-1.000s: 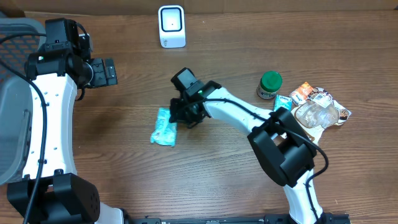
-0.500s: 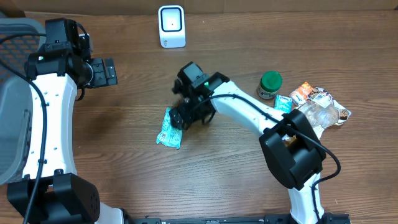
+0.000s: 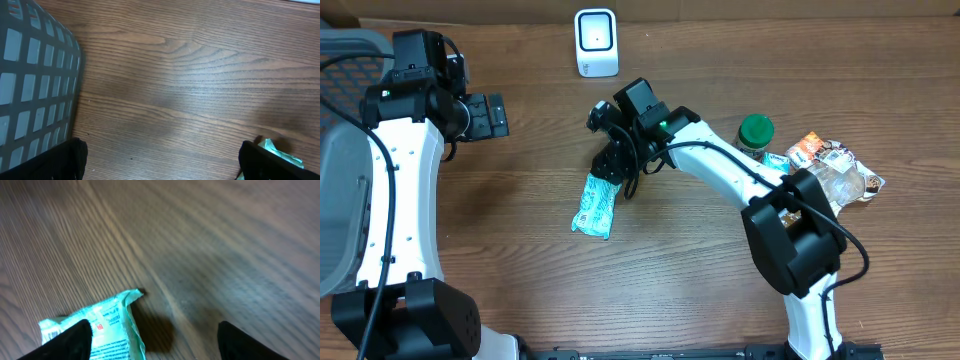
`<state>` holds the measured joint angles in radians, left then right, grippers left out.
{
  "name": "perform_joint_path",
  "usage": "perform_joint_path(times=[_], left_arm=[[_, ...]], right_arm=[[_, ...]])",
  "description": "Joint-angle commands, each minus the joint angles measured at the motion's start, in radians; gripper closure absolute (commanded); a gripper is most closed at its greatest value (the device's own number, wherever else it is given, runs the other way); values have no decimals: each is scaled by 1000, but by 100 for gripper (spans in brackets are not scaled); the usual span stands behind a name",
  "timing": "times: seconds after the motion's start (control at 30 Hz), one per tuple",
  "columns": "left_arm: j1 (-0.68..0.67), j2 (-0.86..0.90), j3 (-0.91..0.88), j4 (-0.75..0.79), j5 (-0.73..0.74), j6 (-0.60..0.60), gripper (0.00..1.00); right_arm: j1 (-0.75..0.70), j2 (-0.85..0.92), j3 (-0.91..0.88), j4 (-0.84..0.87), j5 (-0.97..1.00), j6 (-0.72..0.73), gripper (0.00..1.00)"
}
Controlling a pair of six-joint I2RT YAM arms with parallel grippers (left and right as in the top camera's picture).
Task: Scan the item barcode
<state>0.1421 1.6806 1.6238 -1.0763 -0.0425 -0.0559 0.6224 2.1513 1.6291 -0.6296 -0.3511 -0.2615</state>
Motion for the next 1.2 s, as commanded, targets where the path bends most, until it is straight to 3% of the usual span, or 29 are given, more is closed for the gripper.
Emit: perform_joint_path(times=[0.0,0.2,0.37,0.4,0.53,0.7,0.93,1.17], left_arm=[[-3,1,-1,0,-9,-7,0],[-3,1,-1,0,-9,-7,0],[-3,1,-1,0,-9,-6,1],[-4,1,-1,0,-9,-7,0],[-5,1,-1,0,-9,-7,0],[-5,1,-1,0,-9,-7,0],[-5,1,-1,0,-9,-7,1],[-5,1,-1,0,-9,-7,0]], right_arm=[[7,50,20,-7,-51,-24,27],[22,101,19,-14,-95,-24,40],[22,107,20,-23,-95,-16,70],[22,106,21,-29,-77,13,78],[13,79,23,-58,-31,128,96],[-2,-10,33,-85,34,352,96],[-25,-116,38,-200,280,879,96],[-10,-76,-10,-187,278,1051,96]])
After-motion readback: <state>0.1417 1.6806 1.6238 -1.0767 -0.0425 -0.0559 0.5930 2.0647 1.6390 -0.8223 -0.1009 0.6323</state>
